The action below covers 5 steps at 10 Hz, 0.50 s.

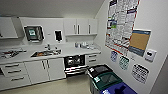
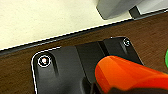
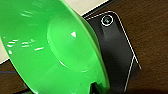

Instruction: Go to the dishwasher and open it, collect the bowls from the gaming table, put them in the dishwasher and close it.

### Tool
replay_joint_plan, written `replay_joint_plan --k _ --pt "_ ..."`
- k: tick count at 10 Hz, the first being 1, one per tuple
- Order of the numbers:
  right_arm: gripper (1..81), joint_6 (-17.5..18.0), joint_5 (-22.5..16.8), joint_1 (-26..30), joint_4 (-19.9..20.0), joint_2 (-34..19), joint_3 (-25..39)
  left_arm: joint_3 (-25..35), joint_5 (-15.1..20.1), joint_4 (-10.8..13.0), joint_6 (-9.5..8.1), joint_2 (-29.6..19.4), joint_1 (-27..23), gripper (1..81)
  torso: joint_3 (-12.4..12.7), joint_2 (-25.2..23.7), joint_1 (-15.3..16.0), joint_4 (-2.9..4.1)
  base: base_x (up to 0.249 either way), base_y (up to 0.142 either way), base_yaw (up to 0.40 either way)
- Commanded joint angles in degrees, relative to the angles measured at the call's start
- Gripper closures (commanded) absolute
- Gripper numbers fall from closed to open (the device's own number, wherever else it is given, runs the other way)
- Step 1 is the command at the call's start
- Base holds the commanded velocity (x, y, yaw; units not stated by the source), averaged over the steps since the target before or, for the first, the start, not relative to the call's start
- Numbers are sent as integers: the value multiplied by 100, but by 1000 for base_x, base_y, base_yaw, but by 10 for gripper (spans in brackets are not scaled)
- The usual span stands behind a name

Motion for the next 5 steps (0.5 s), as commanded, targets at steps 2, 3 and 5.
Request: replay_joint_plan --k 2,3,5 --pt "811 -37 -270 288 -74 -5 19 13 135 22 -28 -92 -319 811 0 2 2 0 122 66 0" --pt "811 -28 -270 297 -74 4 27 13 143 22 -28 -92 -319 811 0 2 2 0 116 66 0" --pt "811 -37 -270 298 -74 4 27 13 143 31 -28 -92 -319 811 0 2 2 0 115 66 0"
